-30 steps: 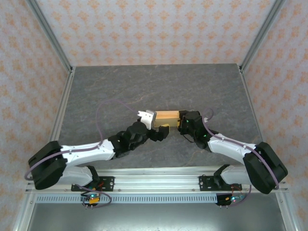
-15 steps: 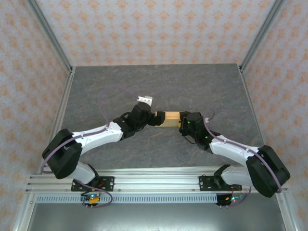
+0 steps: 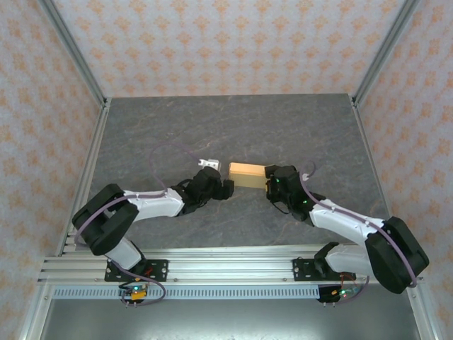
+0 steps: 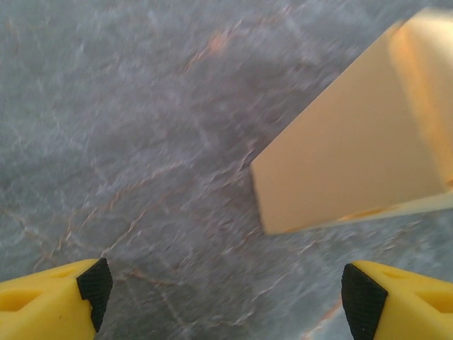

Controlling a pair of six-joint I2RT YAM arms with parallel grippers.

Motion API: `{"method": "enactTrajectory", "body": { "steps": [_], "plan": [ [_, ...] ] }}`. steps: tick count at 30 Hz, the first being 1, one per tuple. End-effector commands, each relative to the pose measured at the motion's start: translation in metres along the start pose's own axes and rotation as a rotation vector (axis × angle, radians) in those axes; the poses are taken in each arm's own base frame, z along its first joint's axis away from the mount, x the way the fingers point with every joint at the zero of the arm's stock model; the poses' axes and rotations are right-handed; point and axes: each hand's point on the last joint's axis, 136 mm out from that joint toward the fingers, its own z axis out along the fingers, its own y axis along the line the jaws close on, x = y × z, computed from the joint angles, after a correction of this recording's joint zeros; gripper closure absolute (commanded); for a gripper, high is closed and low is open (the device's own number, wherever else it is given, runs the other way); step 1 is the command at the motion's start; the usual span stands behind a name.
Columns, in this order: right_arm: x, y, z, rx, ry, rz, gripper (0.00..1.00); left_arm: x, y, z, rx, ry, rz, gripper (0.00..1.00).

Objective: Fold the paper box

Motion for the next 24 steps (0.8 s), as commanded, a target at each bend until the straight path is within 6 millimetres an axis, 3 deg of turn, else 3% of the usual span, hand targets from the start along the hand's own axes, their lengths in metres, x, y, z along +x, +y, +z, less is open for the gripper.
{"method": "enactTrajectory", "body": {
  "steps": [1, 5, 9, 13, 18, 21, 24],
  "plan": [
    [-0.012, -0.005, -0.019, 0.116, -0.063, -0.189, 0.38, -0.002, 0.007, 0.004, -0.021, -0.043, -0.026, 0.13],
    [-0.025, -0.002, -0.035, 0.115, -0.121, -0.234, 0.35, -0.003, 0.008, 0.0, -0.014, -0.056, -0.03, 0.13],
    [-0.024, 0.005, -0.039, 0.095, -0.098, -0.303, 0.31, -0.019, 0.007, -0.02, -0.025, -0.072, -0.04, 0.1],
    [-0.014, 0.039, -0.054, 0.111, -0.045, -0.642, 0.28, -0.053, 0.008, -0.055, -0.067, -0.093, -0.087, 0.05],
    [-0.029, 0.078, -0.076, 0.2, -0.112, -1.106, 0.33, -0.099, -0.012, -0.086, 0.012, -0.145, -0.053, 0.01],
    [-0.031, 0.083, -0.071, 0.207, -0.043, -1.157, 0.38, -0.111, -0.027, -0.078, 0.059, -0.079, 0.006, 0.01],
    [-0.041, 0.076, -0.064, 0.262, -0.019, -1.196, 0.35, -0.106, -0.031, -0.051, 0.102, 0.011, -0.03, 0.04]
  ]
}}
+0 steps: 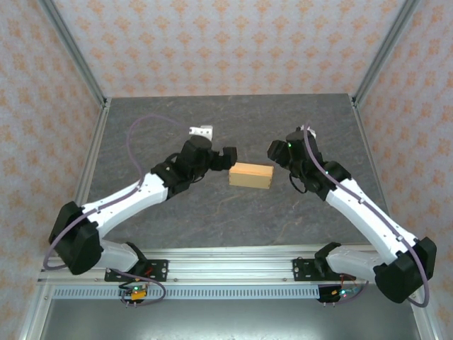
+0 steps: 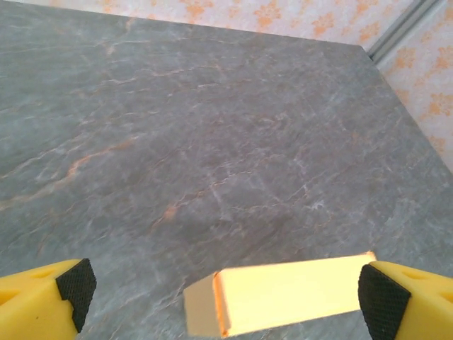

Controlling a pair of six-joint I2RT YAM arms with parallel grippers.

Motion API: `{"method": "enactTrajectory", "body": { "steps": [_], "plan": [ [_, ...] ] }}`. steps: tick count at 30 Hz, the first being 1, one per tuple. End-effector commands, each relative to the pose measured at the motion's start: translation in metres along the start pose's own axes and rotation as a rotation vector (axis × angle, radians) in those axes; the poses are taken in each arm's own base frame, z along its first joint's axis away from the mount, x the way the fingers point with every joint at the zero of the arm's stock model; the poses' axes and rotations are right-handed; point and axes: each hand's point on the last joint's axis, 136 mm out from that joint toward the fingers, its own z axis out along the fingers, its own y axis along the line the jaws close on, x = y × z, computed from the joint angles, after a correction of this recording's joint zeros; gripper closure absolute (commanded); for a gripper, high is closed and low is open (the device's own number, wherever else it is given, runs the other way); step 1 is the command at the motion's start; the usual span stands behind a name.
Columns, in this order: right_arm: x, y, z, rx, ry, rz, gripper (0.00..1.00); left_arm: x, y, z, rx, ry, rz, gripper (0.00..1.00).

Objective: Fold the paper box

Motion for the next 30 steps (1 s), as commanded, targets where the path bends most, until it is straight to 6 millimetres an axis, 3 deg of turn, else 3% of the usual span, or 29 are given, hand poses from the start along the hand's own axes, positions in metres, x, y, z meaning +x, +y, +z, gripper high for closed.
{"method": "enactTrajectory", "body": {
  "steps": [1, 5, 11, 13, 16, 22, 25, 27, 30],
  "plan": [
    [0.025, -0.025, 0.01, 0.073, 0.139, -0.204, 0.33, 0.046, 0.011, 0.028, 0.023, 0.212, 0.015, 0.04],
    [0.055, -0.031, 0.036, 0.041, 0.276, -0.202, 0.28, 0.069, 0.011, 0.049, 0.054, 0.288, 0.02, 0.06],
    [0.089, -0.069, 0.079, 0.146, 0.421, -0.193, 0.22, 0.112, 0.041, 0.075, -0.032, 0.347, 0.029, 0.09],
    [0.097, -0.074, 0.084, 0.154, 0.46, -0.187, 0.23, 0.122, 0.051, 0.077, -0.058, 0.355, 0.027, 0.09],
    [0.093, -0.069, 0.078, 0.132, 0.441, -0.177, 0.22, 0.128, 0.056, 0.075, -0.068, 0.348, 0.017, 0.1],
    [0.054, -0.032, 0.05, 0.012, 0.358, -0.16, 0.2, 0.127, 0.061, 0.071, -0.085, 0.34, 0.045, 0.1],
    [0.042, -0.028, 0.046, 0.015, 0.317, -0.137, 0.21, 0.125, 0.059, 0.072, -0.086, 0.345, 0.047, 0.1],
    [0.047, -0.033, 0.053, 0.033, 0.319, -0.123, 0.22, 0.125, 0.06, 0.073, -0.087, 0.336, 0.04, 0.09],
    [0.076, -0.048, 0.072, 0.055, 0.38, -0.117, 0.21, 0.129, 0.06, 0.078, -0.084, 0.345, 0.036, 0.09]
  ]
}}
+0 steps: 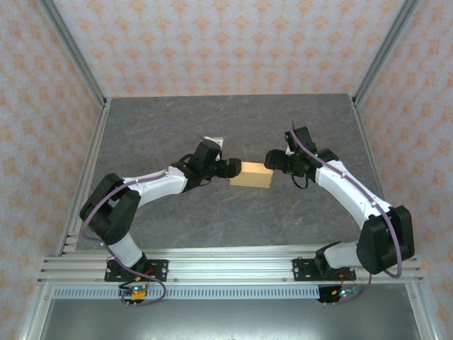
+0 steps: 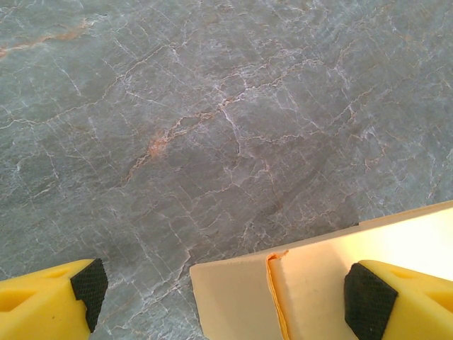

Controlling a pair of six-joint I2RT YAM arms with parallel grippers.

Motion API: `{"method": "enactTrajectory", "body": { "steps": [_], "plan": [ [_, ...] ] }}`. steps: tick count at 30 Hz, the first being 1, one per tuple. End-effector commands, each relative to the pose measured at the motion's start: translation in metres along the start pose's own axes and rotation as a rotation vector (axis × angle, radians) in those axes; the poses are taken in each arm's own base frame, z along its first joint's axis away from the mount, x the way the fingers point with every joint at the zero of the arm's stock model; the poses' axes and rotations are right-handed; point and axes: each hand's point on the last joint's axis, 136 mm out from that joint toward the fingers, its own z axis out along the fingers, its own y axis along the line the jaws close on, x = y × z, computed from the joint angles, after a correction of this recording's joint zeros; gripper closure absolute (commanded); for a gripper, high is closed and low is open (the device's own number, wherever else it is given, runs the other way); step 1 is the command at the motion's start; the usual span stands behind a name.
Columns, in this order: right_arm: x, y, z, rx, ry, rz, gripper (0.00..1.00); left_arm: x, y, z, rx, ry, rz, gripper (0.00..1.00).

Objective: Fold the paper box

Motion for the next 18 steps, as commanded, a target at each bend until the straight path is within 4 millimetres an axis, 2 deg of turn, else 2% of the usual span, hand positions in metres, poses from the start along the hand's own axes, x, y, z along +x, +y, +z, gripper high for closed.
{"method": "enactTrajectory", "body": {
  "steps": [1, 4, 6, 10, 13, 15, 18],
  "plan": [
    [0.029, -0.017, 0.028, 0.036, 0.081, 0.016, 0.2, 0.044, 0.035, 0.012, -0.126, 0.144, 0.023, 0.09],
    [0.046, -0.033, 0.041, 0.095, 0.129, 0.017, 0.19, 0.048, 0.034, 0.013, -0.117, 0.147, 0.02, 0.09],
    [0.041, -0.03, 0.036, 0.106, 0.143, 0.02, 0.19, 0.051, 0.036, 0.015, -0.114, 0.144, 0.02, 0.09],
    [0.008, 0.002, 0.008, 0.012, 0.089, 0.023, 0.18, 0.054, 0.037, 0.017, -0.12, 0.164, 0.023, 0.09],
    [-0.009, 0.03, -0.001, -0.115, 0.049, 0.007, 0.17, 0.053, 0.035, 0.015, -0.106, 0.143, 0.007, 0.09],
    [-0.008, 0.033, 0.005, -0.127, 0.062, 0.004, 0.17, 0.052, 0.036, 0.016, -0.107, 0.14, 0.004, 0.09],
    [0.011, 0.018, 0.027, -0.084, 0.114, 0.018, 0.17, 0.052, 0.035, 0.014, -0.11, 0.144, 0.007, 0.09]
  ]
}}
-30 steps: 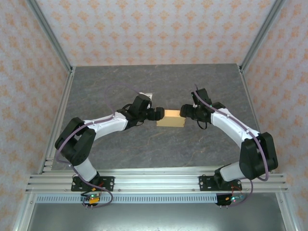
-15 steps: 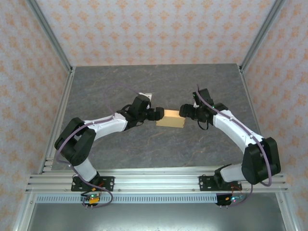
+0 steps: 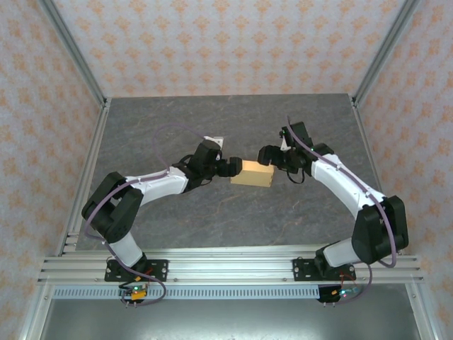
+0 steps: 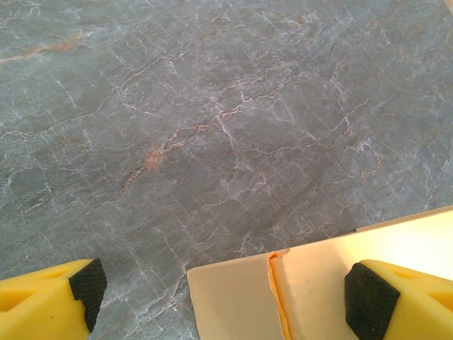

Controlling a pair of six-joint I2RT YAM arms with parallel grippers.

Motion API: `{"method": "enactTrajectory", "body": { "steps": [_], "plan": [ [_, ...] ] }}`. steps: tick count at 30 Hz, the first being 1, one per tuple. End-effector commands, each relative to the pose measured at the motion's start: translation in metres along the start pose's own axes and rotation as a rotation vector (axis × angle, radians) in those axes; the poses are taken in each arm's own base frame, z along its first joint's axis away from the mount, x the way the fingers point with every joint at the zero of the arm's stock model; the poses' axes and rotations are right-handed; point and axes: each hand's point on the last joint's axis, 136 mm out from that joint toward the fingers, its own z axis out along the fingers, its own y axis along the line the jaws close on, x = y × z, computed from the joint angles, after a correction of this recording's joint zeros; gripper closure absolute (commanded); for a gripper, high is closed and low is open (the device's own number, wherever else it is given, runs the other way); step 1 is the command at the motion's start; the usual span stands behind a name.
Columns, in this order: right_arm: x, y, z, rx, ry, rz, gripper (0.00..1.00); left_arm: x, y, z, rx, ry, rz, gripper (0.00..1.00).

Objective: Fold the paper box

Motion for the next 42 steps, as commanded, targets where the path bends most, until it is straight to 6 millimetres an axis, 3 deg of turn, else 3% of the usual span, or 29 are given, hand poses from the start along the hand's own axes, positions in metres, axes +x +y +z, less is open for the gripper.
{"method": "enactTrajectory", "body": {
  "steps": [1, 4, 7, 12, 18, 22, 26, 28, 29, 32, 35, 39, 42],
  "plan": [
    [0.025, -0.019, 0.025, 0.046, 0.074, 0.014, 0.16, 0.054, 0.037, 0.005, -0.123, 0.166, 0.019, 0.09],
    [0.048, -0.045, 0.036, 0.118, 0.107, 0.025, 0.16, 0.055, 0.036, 0.002, -0.101, 0.143, 0.037, 0.09],
    [0.056, -0.047, 0.028, 0.11, 0.09, 0.047, 0.16, 0.056, 0.03, 0.002, -0.058, 0.13, 0.078, 0.08],
    [0.04, -0.031, -0.015, 0.055, -0.016, 0.067, 0.15, 0.065, 0.025, 0.0, 0.002, 0.065, 0.112, 0.08],
    [0.015, -0.023, -0.081, 0.038, -0.227, 0.099, 0.13, 0.072, 0.032, -0.022, -0.077, -0.007, 0.267, 0.07],
    [0.01, -0.033, -0.101, 0.069, -0.319, 0.126, 0.13, 0.07, 0.026, -0.04, -0.059, -0.062, 0.261, 0.06],
    [0.016, -0.048, -0.096, 0.135, -0.328, 0.073, 0.13, 0.052, 0.013, -0.067, -0.073, -0.15, 0.321, 0.04],
    [0.022, -0.056, -0.096, 0.172, -0.32, 0.049, 0.0, 0.036, 0.012, -0.084, -0.11, -0.195, 0.338, 0.0],
    [0.024, -0.059, -0.098, 0.182, -0.332, 0.038, 0.01, 0.029, 0.012, -0.092, -0.127, -0.21, 0.35, 0.0],
    [0.025, -0.07, -0.114, 0.208, -0.43, 0.007, 0.01, 0.009, 0.017, -0.121, -0.194, -0.256, 0.39, 0.0],
    [0.022, -0.075, -0.14, 0.217, -0.557, -0.052, 0.01, -0.001, 0.008, -0.148, -0.186, -0.22, 0.548, 0.0],
    [0.027, -0.071, -0.142, 0.199, -0.641, -0.3, 0.01, -0.027, 0.031, -0.18, -0.355, -0.329, 0.555, 0.0],
    [0.027, -0.076, -0.143, 0.21, -0.717, -0.317, 0.01, -0.036, 0.056, -0.197, -0.47, -0.397, 0.552, 0.0]
  ]
}}
